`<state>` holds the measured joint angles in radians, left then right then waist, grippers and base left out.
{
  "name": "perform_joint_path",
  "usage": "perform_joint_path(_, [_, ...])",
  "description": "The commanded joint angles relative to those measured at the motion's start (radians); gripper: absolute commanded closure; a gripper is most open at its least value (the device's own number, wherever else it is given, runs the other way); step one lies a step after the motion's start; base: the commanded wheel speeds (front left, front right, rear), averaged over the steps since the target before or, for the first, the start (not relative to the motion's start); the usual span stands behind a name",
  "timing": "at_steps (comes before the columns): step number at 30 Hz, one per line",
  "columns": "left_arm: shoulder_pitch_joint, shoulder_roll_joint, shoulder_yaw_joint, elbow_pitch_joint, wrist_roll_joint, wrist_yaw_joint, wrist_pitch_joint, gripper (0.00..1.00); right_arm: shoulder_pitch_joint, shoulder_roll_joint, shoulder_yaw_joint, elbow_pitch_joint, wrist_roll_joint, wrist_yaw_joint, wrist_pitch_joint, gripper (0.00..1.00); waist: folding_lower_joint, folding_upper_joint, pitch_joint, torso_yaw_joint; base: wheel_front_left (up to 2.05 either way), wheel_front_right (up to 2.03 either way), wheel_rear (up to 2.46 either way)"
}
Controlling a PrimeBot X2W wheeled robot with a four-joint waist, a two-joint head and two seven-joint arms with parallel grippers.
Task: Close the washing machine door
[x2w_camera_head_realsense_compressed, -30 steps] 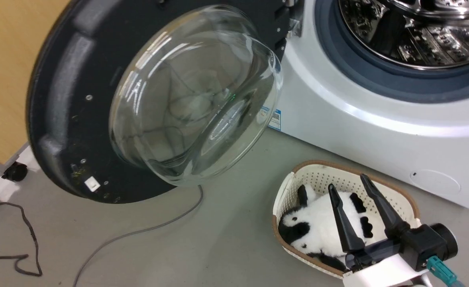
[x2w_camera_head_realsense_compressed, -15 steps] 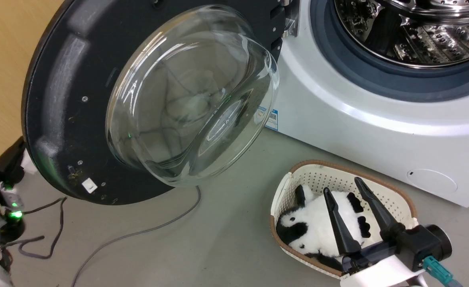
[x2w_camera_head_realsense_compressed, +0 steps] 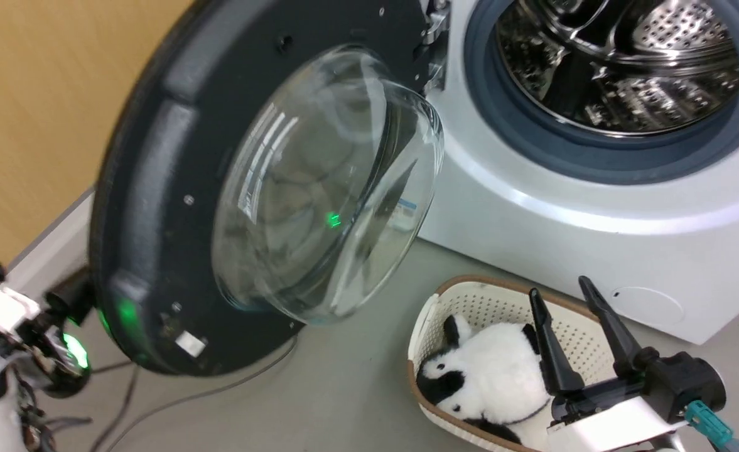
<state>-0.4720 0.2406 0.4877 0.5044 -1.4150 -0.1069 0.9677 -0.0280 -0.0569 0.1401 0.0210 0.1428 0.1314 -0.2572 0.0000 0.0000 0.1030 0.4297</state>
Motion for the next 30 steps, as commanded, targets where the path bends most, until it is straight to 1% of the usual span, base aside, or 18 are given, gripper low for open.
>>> perform_joint_path(1, [0.022,-0.02,-0.011,-0.018,-0.008,0.005,0.015,1.0,0.008,0.004,-0.004,-0.005,0.005,-0.001,-0.005,0.0,0.0,0.0,-0.011,-0.012,0.0,0.0,0.0])
perform_joint_path(6, [0.136,-0.1,-0.062,-0.19,-0.02,0.046,0.093,1.0,0.02,0.006,-0.011,-0.015,0.019,-0.001,-0.005,0.0,0.0,0.0,-0.034,-0.05,0.0,0.0,0.0])
perform_joint_path(10, [0.227,-0.16,-0.107,-0.323,-0.037,0.092,0.116,1.0,0.034,0.006,-0.021,-0.021,0.037,-0.001,-0.005,0.0,0.0,0.0,-0.046,-0.084,0.0,0.0,0.0])
perform_joint_path(14, [0.313,-0.185,-0.174,-0.425,-0.076,0.13,0.123,1.0,0.042,0.006,-0.027,-0.025,0.044,-0.001,-0.005,0.0,0.0,0.0,-0.05,-0.131,0.0,0.0,0.0])
perform_joint_path(17, [0.367,-0.189,-0.232,-0.476,-0.121,0.146,0.084,1.0,0.045,0.006,-0.032,-0.028,0.043,-0.001,-0.005,0.0,0.0,0.0,-0.049,-0.175,0.0,0.0,0.0])
perform_joint_path(20, [0.416,-0.19,-0.312,-0.497,-0.184,0.145,0.023,1.0,0.044,0.006,-0.039,-0.029,0.043,-0.001,-0.005,0.0,0.0,0.0,-0.045,-0.23,0.0,0.0,0.0])
perform_joint_path(24, [0.454,-0.19,-0.4,-0.506,-0.235,0.128,-0.055,1.0,0.039,0.007,-0.041,-0.034,0.039,-0.001,-0.005,0.0,0.0,0.0,-0.032,-0.311,0.0,0.0,0.0])
perform_joint_path(30, [0.447,-0.19,-0.478,-0.476,-0.285,0.088,-0.159,1.0,0.024,0.007,-0.038,-0.04,0.045,-0.001,-0.005,0.0,0.0,0.0,0.002,-0.452,0.0,0.0,0.0])
